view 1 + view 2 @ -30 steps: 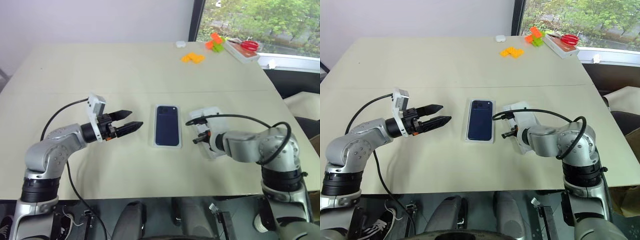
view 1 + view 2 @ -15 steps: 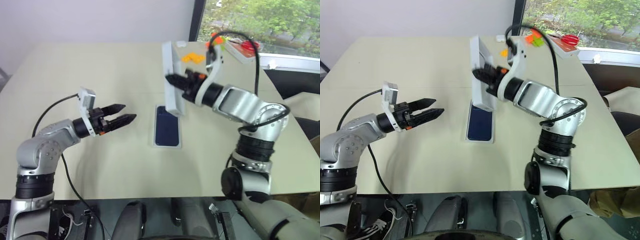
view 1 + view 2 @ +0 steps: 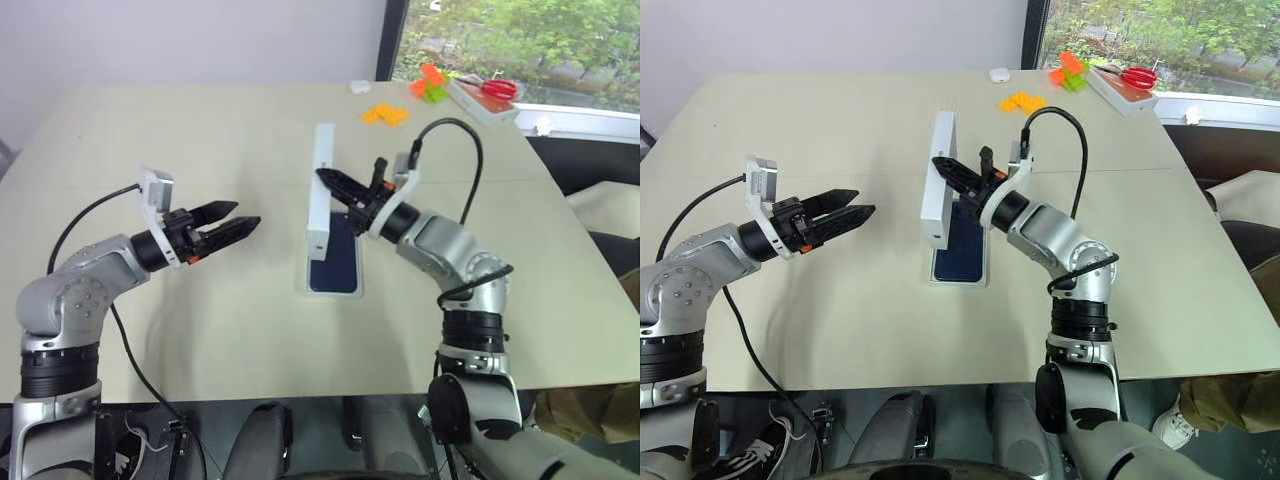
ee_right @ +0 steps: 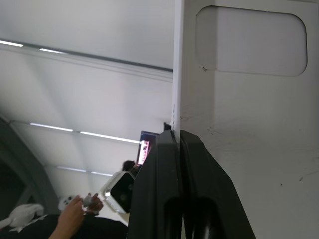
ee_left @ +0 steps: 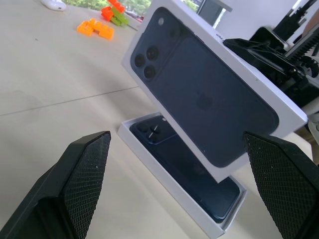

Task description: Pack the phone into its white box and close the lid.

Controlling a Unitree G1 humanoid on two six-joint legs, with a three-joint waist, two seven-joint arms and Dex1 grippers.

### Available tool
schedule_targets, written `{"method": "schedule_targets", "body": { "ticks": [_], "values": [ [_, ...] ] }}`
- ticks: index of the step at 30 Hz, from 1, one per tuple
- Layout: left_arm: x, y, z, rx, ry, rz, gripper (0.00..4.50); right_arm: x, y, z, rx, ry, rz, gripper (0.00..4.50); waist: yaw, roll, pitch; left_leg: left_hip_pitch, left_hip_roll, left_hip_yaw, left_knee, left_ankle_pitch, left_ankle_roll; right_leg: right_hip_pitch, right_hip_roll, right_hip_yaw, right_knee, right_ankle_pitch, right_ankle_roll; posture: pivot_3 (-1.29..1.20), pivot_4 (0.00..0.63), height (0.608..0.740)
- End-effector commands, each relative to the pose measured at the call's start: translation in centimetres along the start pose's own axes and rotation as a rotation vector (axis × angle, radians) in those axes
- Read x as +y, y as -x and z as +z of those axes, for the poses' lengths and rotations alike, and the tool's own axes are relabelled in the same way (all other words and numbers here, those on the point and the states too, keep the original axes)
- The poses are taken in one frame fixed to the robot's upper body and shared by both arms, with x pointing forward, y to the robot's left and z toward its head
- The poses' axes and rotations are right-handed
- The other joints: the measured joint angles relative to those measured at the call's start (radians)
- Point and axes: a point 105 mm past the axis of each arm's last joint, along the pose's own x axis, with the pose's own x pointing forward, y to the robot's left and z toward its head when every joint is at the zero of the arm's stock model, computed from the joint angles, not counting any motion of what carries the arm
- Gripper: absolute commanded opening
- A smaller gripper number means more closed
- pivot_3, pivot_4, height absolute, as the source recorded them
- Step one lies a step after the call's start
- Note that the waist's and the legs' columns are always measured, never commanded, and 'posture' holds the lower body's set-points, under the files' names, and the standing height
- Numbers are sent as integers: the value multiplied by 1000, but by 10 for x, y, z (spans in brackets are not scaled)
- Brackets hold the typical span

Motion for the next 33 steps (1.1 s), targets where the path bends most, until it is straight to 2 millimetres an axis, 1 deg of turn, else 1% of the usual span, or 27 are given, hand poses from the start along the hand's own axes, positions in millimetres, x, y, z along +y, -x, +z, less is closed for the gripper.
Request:
{"method": "schedule_targets", "body": {
  "ticks": [1, 4, 8, 10, 12, 15, 16, 19, 21, 23, 27, 30, 33],
  "values": [
    [-7, 1, 15, -49, -27, -22, 4500, -1, -3, -8, 9, 4, 28, 52, 1, 0, 0, 0, 0, 0, 0, 0, 0, 0, 0, 0, 0, 0, 0, 0, 150, 740],
    [-7, 4, 18, -57, -20, -19, 4500, -4, -6, -16, 22, -8, 29, 52, 1, 0, 0, 0, 0, 0, 0, 0, 0, 0, 0, 0, 0, 0, 0, 0, 150, 740],
    [-4, 11, 15, -45, -43, 9, 4500, 1, -13, -24, 34, -52, 74, 52, -1, 0, 0, -1, 0, 1, 0, 0, 0, -1, -1, 1, 0, 0, 0, 0, 150, 740],
    [-3, 10, 13, -41, -65, 23, 4500, -7, -18, -35, 60, -74, 63, 52, -1, 0, 0, -1, 0, 1, 0, 0, 0, -1, 0, 1, 0, 0, 0, 0, 150, 740],
    [-5, 10, 12, -39, -65, 21, 4500, -11, -20, -42, 73, -78, 58, 52, 0, 0, 0, -1, 0, 1, 0, 0, 0, -1, 0, 1, 0, 0, 0, 0, 150, 740],
    [-6, 12, 11, -34, -60, 17, 4500, -5, -25, -43, 70, -84, 91, 52, 2, 0, 0, -1, 0, 1, 0, 0, 0, -2, 0, 1, 0, 0, 0, 0, 150, 740],
    [-6, 12, 10, -33, -58, 17, 4500, -6, -28, -47, 85, -68, 91, 52, 2, 0, 0, -1, 0, 1, 0, 0, 0, -2, -1, 1, 0, 0, 0, 0, 150, 740],
    [-6, 11, 8, -26, -51, 18, 4500, -20, -32, -53, 93, -56, 43, 52, 1, 0, 0, -1, 0, 1, 0, 0, 0, -1, -1, 1, 0, 0, 0, 0, 150, 740],
    [-6, 10, 5, -16, -55, 21, 4500, -28, -32, -53, 78, -52, 12, 52, 1, 0, 0, -1, 0, 1, 0, 0, 0, -1, -1, 1, 0, 0, 0, 0, 150, 740],
    [-6, 9, 3, -10, -60, 22, 4500, -32, -30, -52, 70, -50, 3, 52, 2, 0, 0, -1, 0, 1, 0, 0, 0, -2, -1, 1, 0, 0, 0, 0, 150, 740],
    [-4, 8, -5, 17, -60, 35, 4500, -45, -19, -48, 63, -37, -43, 52, 2, 0, 0, -1, 0, 1, 0, 0, 0, -2, -1, 1, 0, 0, 0, 0, 150, 740],
    [-3, 7, -11, 29, -43, 36, 4500, -49, -15, -43, 55, -21, -61, 52, 1, 0, 0, -1, -1, 1, 0, 0, 0, -1, -1, 1, 0, 0, 0, 0, 150, 740],
    [1, 4, -20, 39, -30, 45, 4500, -50, -8, -34, 35, -11, -74, 52, 2, 0, 0, -1, -1, 1, 0, 0, 0, -1, -1, 1, 0, 0, 0, 0, 150, 740]
  ]
}}
